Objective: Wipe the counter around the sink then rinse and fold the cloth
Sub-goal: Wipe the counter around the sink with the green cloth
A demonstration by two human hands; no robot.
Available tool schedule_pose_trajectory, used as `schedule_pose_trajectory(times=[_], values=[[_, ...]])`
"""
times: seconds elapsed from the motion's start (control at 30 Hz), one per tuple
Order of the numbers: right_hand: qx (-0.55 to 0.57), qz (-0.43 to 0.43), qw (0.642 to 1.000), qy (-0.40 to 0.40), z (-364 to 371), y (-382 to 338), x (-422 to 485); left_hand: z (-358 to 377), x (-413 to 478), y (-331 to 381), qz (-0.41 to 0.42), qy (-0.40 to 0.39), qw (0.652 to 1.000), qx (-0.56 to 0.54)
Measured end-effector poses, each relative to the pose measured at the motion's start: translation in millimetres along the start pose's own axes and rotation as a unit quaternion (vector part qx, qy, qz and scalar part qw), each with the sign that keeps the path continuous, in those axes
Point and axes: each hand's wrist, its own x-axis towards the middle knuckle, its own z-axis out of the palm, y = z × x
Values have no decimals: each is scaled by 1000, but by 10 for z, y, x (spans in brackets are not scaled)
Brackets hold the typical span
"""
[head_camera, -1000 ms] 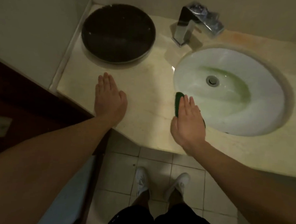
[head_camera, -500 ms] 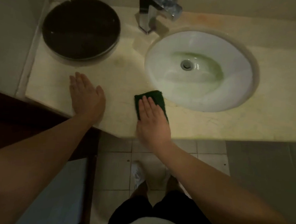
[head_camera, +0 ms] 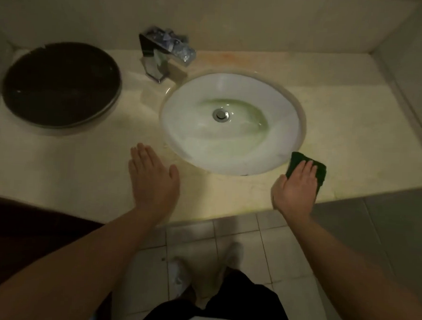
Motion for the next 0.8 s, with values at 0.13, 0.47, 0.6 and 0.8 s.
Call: schedule_pose_trajectory(times=[0.13,0.47,0.6,0.8], values=[[37,-11,999,33,35,-3,99,-38,33,12,-2,-2,1000,-10],[297,-3,955,22,-100,-590,1024,-271,668,375,144,-24,986,-77],[456,110,883,-24,-351,-1303,1656,-525,1327,768,177,-20,983,-52],[510,-67,858,9,-475,-2430,2290,-677,2170,1171,126,-32,987,-93]])
